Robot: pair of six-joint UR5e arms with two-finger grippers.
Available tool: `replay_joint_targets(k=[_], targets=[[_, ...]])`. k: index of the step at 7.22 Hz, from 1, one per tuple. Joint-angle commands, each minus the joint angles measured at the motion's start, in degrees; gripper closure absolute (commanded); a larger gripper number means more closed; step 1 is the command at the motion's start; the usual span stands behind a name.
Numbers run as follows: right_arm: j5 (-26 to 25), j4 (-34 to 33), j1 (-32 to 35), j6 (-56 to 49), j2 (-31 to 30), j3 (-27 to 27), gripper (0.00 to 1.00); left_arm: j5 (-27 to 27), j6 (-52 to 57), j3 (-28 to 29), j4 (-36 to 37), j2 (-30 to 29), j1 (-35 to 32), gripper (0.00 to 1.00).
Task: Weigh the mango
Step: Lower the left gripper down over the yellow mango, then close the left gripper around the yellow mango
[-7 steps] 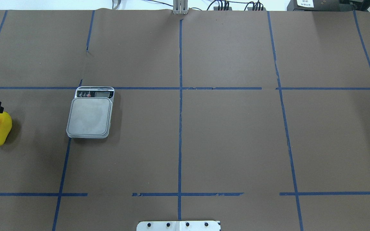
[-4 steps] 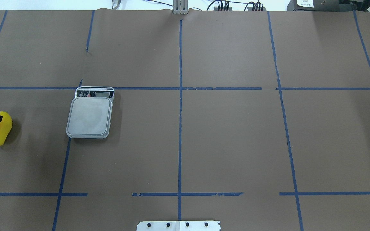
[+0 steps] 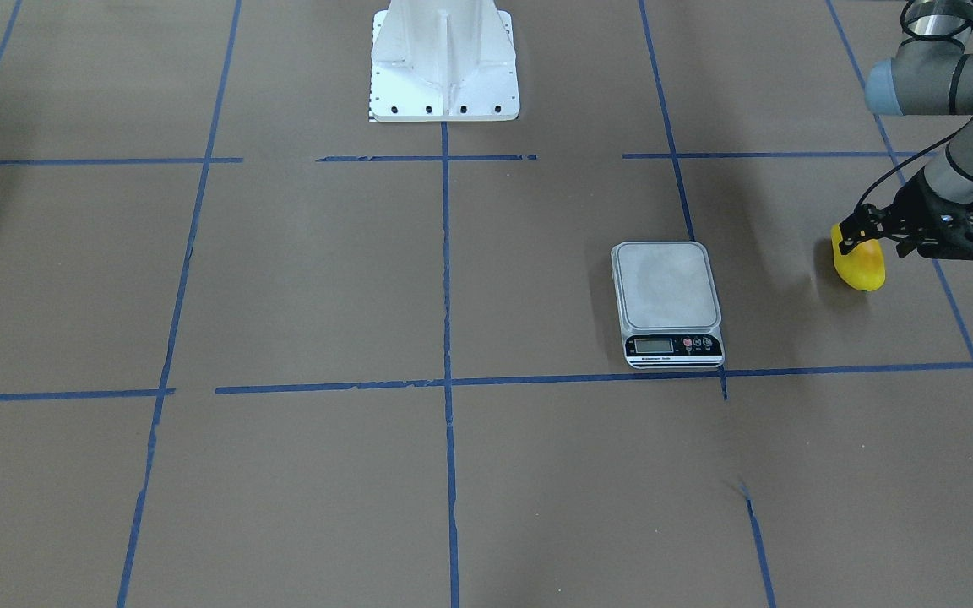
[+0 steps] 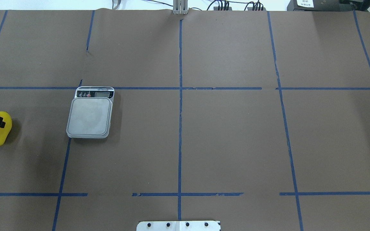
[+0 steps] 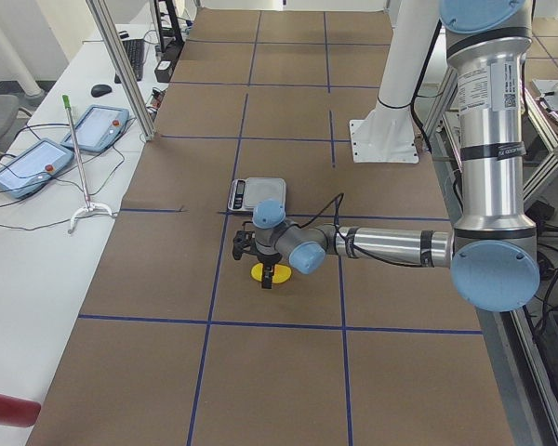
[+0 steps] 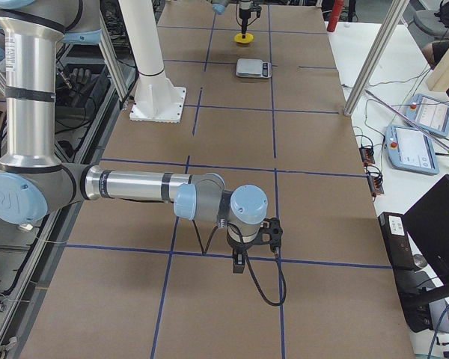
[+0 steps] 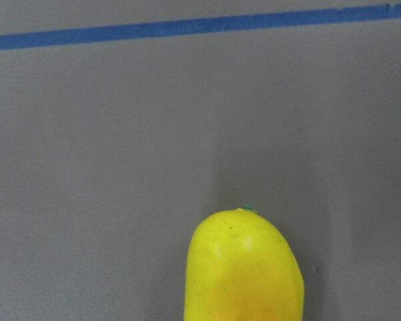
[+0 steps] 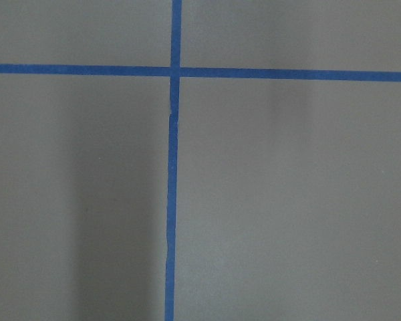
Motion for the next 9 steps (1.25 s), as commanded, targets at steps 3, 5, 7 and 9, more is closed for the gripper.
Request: replay_joint_targets(k=[3,5,7,9], targets=[[0.00,0.00,0.00,0.00,0.00,0.00,0.00,-0.21,-2.44,1.96,-3.24,-0.65,1.84,0.00],[0.00,0.00,0.00,0.00,0.00,0.00,0.00,-0.21,-2.79,1.79,-3.24,-0.74,1.93,0.65],[0.00,0.00,0.00,0.00,0.00,0.00,0.00,-1.17,-2.27,-3.18,-1.67,0.30,1.41,1.00],[0.00,0.00,0.00,0.00,0.00,0.00,0.00,-5.65,-1.40,-12.31,10.67,-0.04,1.06,1.00]])
